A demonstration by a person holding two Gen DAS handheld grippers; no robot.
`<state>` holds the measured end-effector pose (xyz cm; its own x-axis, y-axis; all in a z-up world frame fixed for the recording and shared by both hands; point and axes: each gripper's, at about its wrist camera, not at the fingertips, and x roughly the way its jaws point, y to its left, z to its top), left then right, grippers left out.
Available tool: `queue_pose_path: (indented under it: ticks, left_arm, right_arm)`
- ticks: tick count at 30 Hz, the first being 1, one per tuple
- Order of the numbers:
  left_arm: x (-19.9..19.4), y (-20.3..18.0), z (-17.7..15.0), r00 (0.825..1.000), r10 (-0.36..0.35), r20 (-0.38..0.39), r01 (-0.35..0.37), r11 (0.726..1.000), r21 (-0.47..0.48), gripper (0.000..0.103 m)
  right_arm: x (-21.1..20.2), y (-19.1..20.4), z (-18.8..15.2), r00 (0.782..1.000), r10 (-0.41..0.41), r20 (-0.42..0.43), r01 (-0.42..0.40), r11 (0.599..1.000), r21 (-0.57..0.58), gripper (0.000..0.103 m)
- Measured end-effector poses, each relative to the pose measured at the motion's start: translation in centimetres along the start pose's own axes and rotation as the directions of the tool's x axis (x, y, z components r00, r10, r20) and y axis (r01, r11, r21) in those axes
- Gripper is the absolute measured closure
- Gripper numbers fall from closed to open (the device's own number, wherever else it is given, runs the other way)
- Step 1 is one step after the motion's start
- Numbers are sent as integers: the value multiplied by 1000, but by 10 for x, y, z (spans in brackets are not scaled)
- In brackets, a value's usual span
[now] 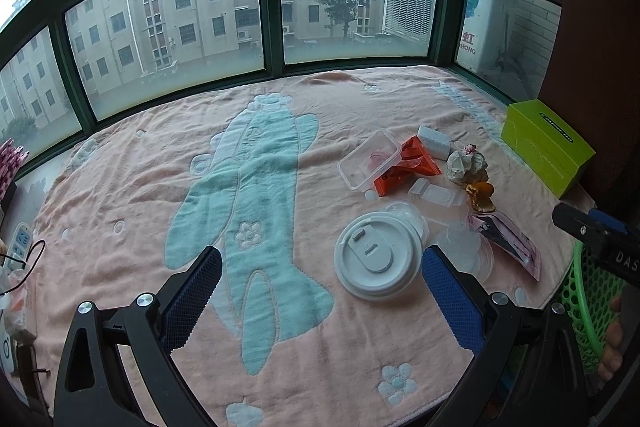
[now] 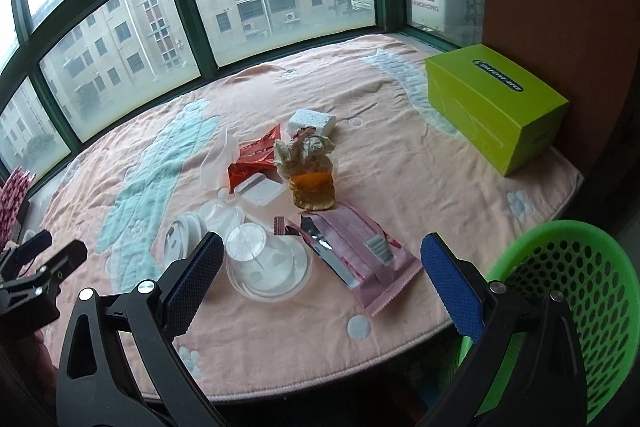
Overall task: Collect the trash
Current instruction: 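Reach the right tool to the crumpled paper wrapper and close on it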
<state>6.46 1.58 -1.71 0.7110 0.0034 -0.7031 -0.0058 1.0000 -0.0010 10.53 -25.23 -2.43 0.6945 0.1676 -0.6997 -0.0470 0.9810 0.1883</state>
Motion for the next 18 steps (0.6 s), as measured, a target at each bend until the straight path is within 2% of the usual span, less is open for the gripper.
queue_pose_path:
  ticks: [13,18]
  left_arm:
    - [28,5,-1,998,-26,-50,25,1000,-5,6]
    - [41,8,-2,996,-46,-70,46,999,-5,6]
  right_arm:
    - [82,11,44,997,51,-60,-51,999,2,10]
    - [114,11,55,995,35,-92,-35,999,1,12]
